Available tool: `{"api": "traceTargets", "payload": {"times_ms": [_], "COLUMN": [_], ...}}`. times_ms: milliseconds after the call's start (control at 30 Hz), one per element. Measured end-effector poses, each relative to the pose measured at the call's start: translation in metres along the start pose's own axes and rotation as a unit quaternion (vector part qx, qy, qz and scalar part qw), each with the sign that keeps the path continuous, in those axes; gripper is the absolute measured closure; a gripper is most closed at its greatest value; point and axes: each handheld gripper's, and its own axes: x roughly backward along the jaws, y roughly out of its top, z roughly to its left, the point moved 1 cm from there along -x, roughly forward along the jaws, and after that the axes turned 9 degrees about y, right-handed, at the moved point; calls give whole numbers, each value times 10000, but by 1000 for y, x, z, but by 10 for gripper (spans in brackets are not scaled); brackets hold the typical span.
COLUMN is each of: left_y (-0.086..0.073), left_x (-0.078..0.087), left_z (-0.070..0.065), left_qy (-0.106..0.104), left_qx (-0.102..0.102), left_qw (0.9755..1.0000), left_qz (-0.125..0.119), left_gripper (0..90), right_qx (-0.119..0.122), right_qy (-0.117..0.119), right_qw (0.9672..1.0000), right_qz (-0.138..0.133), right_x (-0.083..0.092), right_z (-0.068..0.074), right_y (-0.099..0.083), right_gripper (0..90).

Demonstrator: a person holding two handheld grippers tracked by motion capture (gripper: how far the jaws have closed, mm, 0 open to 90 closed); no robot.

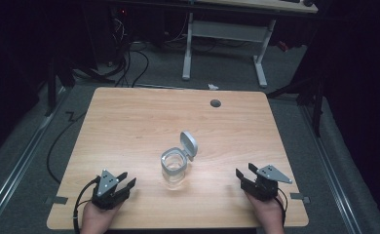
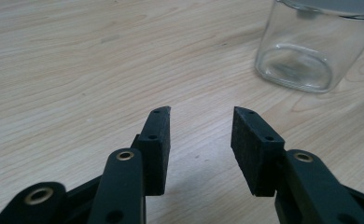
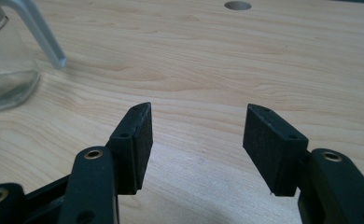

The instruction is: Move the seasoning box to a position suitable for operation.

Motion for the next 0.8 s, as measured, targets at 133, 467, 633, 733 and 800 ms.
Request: {"api": "traceTargets", "payload": {"times_ms": [133, 467, 633, 733, 800], "left_y": [-4, -14, -15, -20, -23], "left_x": [-1, -9, -11, -14, -16], "left_z": [-9, -30, -45, -59, -67], "left_qy": [-139, -353, -461, -584, -646], "left_qx": [14, -62, -102, -131, -185], "left_qw": [9999, 9989, 9983, 9974, 9968], "left_qz": [76, 310, 344, 403, 427], "left_gripper": [636, 837, 900, 900, 900], "right_qx": [-80, -240, -294, -302, -294], "right_qy": [29, 106, 211, 256, 270], "right_qw": [9999, 9996, 9993, 9992, 9992], "right_qz": [114, 50, 49, 100, 99], "right_x": [-9, -4, -4, -5, -4], "right_z": [1, -2, -2, -2, -1], "right_y": [-4, -11, -11, -11, -11], "right_gripper": [435, 538, 639, 671, 670]}}
